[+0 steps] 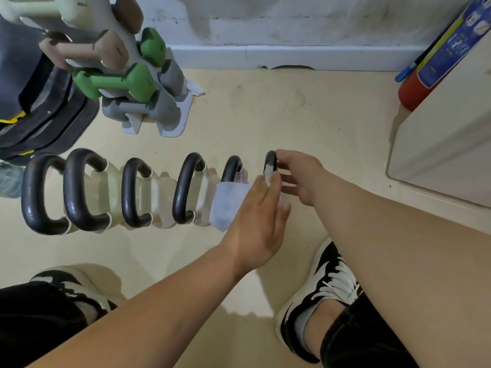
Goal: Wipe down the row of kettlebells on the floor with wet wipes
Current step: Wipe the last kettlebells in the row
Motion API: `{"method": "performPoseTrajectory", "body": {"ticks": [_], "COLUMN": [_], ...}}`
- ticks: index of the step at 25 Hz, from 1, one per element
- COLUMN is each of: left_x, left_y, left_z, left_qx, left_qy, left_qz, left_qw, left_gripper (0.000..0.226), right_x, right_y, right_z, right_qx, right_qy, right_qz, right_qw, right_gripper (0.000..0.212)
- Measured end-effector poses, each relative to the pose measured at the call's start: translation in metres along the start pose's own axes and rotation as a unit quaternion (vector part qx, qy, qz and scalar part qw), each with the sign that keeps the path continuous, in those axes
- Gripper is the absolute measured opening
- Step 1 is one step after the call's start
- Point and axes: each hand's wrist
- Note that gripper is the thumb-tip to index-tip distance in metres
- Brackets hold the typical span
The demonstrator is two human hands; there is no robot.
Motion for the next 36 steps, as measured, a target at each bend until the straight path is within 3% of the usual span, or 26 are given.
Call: {"method": "performPoseTrajectory", "body": {"ticks": [4, 7, 8, 9, 11, 12, 17, 19, 22, 26, 31, 34, 36], "left_x": [0.041, 0.077, 0.091, 0.107, 0.127, 0.125, 0.060, 0.023, 0.006, 0.067, 0.155, 0.126, 0.078], "left_y": [-0.013, -0.008, 0.000, 0.004, 0.006, 0.011, -0.029, -0.041, -0.035, -0.009, 0.021, 0.007, -0.013], "left_z": [0.002, 0.003, 0.007, 0.014, 0.020, 0.023, 0.005, 0.006, 0.013, 0.018, 0.016, 0.018, 0.015], "left_qx": [-0.013, -0.119, -0.088, -0.095, 0.023, 0.026, -0.119, -0.166, -0.142, -0.031, -0.049, -0.020, -0.059], "left_qy": [0.102, 0.187, 0.151, 0.178, 0.223, 0.238, 0.245, 0.224, 0.218, 0.214, 0.331, 0.263, 0.212], "left_qz": [0.042, 0.047, 0.014, -0.041, -0.028, -0.009, 0.160, 0.149, 0.129, 0.063, -0.064, 0.034, 0.101], "left_qw": [0.994, 0.974, 0.985, 0.979, 0.974, 0.971, 0.949, 0.949, 0.957, 0.974, 0.940, 0.964, 0.970], "left_gripper": [0.055, 0.067, 0.063, 0.064, 0.080, 0.079, 0.035, 0.052, 0.067, 0.058, 0.041, 0.038, 0.049], "right_x": [0.006, 0.010, 0.013, 0.017, 0.023, 0.025, 0.021, 0.021, 0.020, 0.020, 0.014, 0.015, 0.017], "right_y": [0.010, 0.014, 0.017, 0.020, 0.024, 0.023, 0.019, 0.019, 0.016, 0.016, 0.015, 0.014, 0.013], "right_z": [0.002, 0.000, -0.002, -0.002, 0.001, 0.002, 0.000, -0.001, 0.000, 0.000, -0.003, -0.001, 0.000], "right_qx": [-0.018, 0.013, 0.021, 0.026, 0.029, 0.024, -0.006, -0.016, -0.031, -0.014, -0.024, -0.005, 0.004], "right_qy": [-0.001, -0.003, -0.007, -0.012, -0.016, -0.015, -0.016, -0.015, -0.010, -0.013, -0.005, -0.019, -0.033], "right_qz": [-0.043, -0.057, -0.061, -0.064, -0.066, -0.066, -0.078, -0.067, -0.060, -0.058, -0.049, -0.036, -0.047], "right_qw": [0.999, 0.998, 0.998, 0.998, 0.997, 0.997, 0.997, 0.997, 0.998, 0.998, 0.999, 0.999, 0.998], "right_gripper": [0.029, 0.030, 0.034, 0.040, 0.046, 0.045, 0.033, 0.028, 0.027, 0.031, 0.029, 0.042, 0.040]}}
Point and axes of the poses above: each hand's wrist, its own x-axis towards the middle knuckle, its own y-axis out of the back of the hand, z = x × y, and after that the axes turned 3 degrees about y, right-handed
